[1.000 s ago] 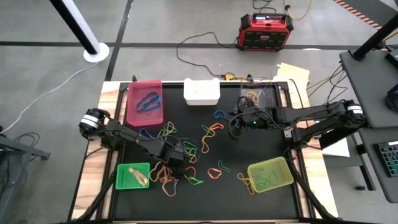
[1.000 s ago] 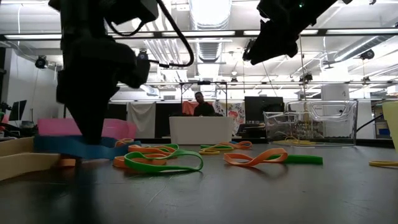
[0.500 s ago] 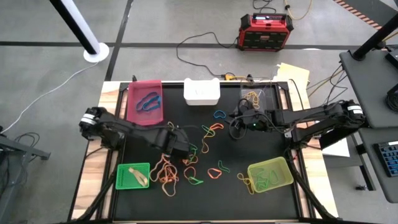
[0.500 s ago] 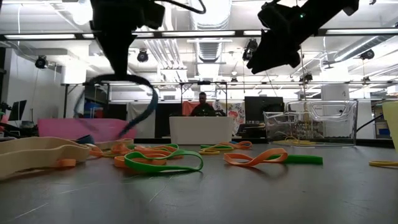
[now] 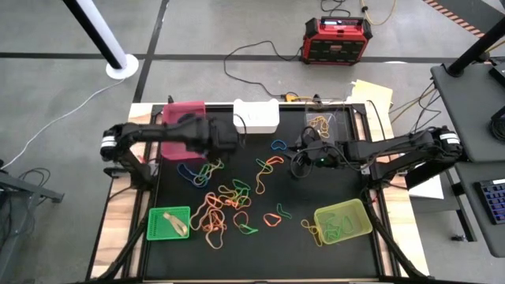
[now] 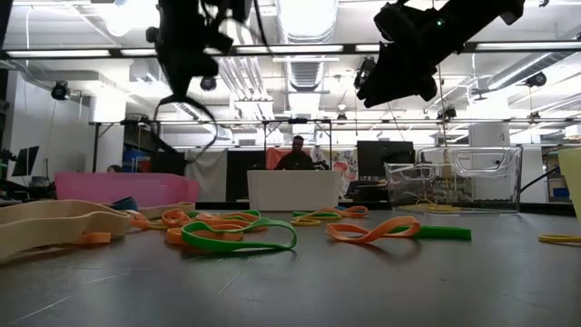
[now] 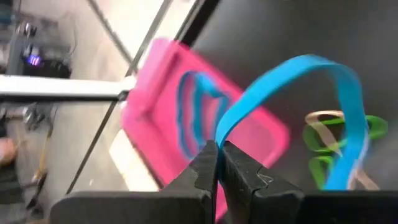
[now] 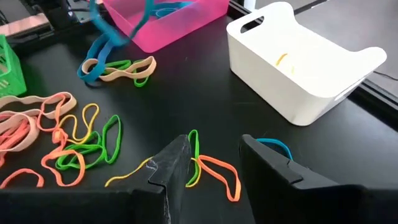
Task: Sort rubber bands into baskets
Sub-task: Put the blue rubber band into the pink bin
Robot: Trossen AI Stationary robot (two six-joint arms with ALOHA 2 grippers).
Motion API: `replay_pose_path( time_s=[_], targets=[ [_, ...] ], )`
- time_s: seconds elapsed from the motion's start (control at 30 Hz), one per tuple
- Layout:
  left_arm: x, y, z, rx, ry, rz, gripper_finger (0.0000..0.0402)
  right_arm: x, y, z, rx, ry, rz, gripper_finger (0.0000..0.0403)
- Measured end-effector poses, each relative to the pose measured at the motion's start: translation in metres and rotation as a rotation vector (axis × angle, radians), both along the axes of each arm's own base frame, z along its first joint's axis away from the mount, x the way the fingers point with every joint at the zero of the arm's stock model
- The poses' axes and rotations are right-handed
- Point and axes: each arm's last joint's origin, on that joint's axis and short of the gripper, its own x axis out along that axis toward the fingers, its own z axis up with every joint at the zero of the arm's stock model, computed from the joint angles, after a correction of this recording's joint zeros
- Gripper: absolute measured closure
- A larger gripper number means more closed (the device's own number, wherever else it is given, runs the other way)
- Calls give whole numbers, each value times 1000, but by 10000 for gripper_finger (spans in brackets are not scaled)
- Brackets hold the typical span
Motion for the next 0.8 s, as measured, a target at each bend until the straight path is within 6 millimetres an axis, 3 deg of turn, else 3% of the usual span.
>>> replay_pose_path(
  time_s=[0.43, 0.63, 0.8],
  targets=[
    [-50, 109, 6, -77, 94, 253, 402, 9, 0, -11, -11, 30, 6, 267],
    [-70, 140, -2, -116, 100, 331, 400, 11, 0, -13, -10, 34, 6, 266],
    [-80, 153, -20, -184, 101, 336, 362, 11, 0, -13, -10, 35, 6, 260]
  ],
)
